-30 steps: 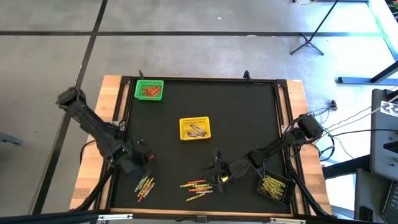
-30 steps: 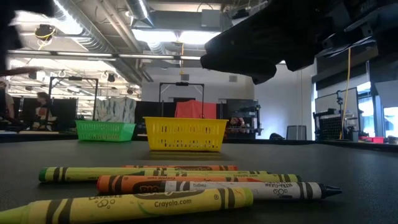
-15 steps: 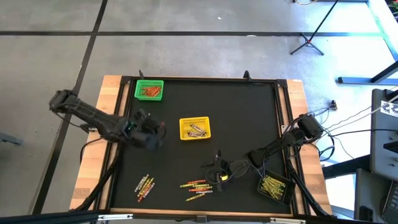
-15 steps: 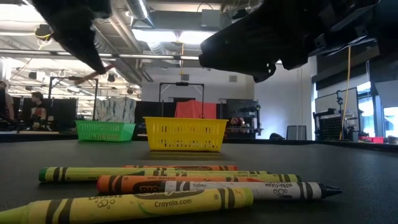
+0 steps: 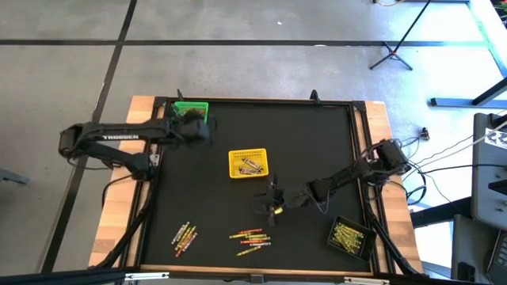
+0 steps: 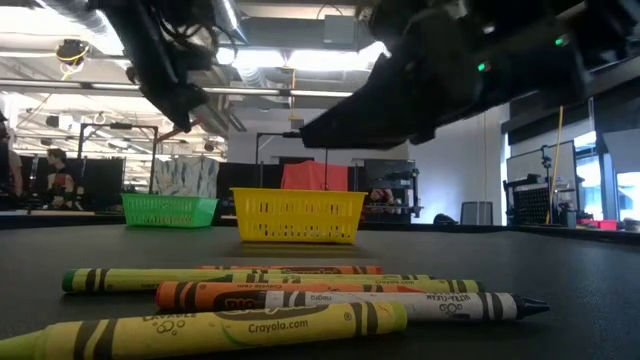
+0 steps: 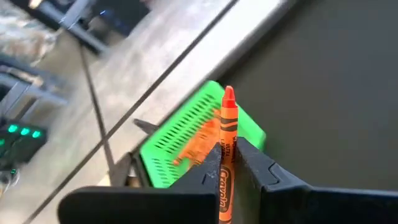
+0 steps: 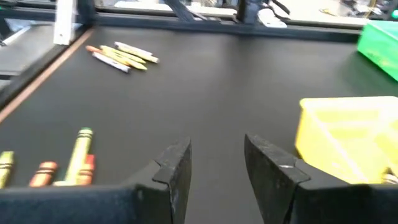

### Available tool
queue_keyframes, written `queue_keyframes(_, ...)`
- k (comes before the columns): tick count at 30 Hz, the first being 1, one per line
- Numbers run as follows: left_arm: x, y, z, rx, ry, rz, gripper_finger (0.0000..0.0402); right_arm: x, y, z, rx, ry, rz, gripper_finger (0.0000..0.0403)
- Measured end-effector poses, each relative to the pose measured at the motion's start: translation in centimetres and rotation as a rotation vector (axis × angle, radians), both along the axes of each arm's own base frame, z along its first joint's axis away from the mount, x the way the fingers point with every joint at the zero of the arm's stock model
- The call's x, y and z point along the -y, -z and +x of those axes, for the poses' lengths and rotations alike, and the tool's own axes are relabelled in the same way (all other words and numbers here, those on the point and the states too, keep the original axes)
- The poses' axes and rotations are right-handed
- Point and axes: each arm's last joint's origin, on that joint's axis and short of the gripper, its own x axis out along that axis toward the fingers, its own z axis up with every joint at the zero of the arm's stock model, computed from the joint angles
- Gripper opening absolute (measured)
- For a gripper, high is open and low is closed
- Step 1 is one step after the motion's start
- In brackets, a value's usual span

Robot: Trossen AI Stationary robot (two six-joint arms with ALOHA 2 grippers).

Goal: Sort crayons
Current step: Put the orange crayon into the green bin, then put the black crayon into the yellow bin

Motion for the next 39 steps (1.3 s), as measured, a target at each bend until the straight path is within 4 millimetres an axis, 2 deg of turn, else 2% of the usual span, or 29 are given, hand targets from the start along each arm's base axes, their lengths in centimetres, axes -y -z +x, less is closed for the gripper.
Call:
queue_keyframes(6, -4.9, -0.1, -0.3, -0.026, -0.056, 0.005, 0.001, 2.2, 0.4, 0.5, -0.041, 0.063, -0.014, 0.0145)
queue_keyframes(12, -9.0, 0.9, -0.6, -0.057, -0.114, -0.002, 0.001, 3.5, 0.7, 0.7, -0.076, 0.103, -0.016, 0.0145)
queue_keyframes(21, -12.9, 4.4, -1.1, -0.118, -0.172, -0.128, 0.001, 3.5, 0.9, 0.6, -0.096, 0.102, -0.023, 0.0145)
queue_keyframes(30, -14.8, 6.9, -2.0, -0.169, -0.251, -0.207, 0.0013, 3.6, 1.0, 0.6, -0.114, 0.102, -0.029, 0.0145)
queue_keyframes(34, -14.8, 6.9, -2.0, -0.165, -0.257, -0.21, 0.0041, 3.6, 1.0, 0.6, -0.112, 0.102, -0.029, 0.0145)
queue_keyframes(39, -13.6, 7.1, -1.2, -0.174, -0.217, -0.255, 0.0078, 3.6, 1.0, 0.6, -0.112, 0.102, -0.029, 0.0145)
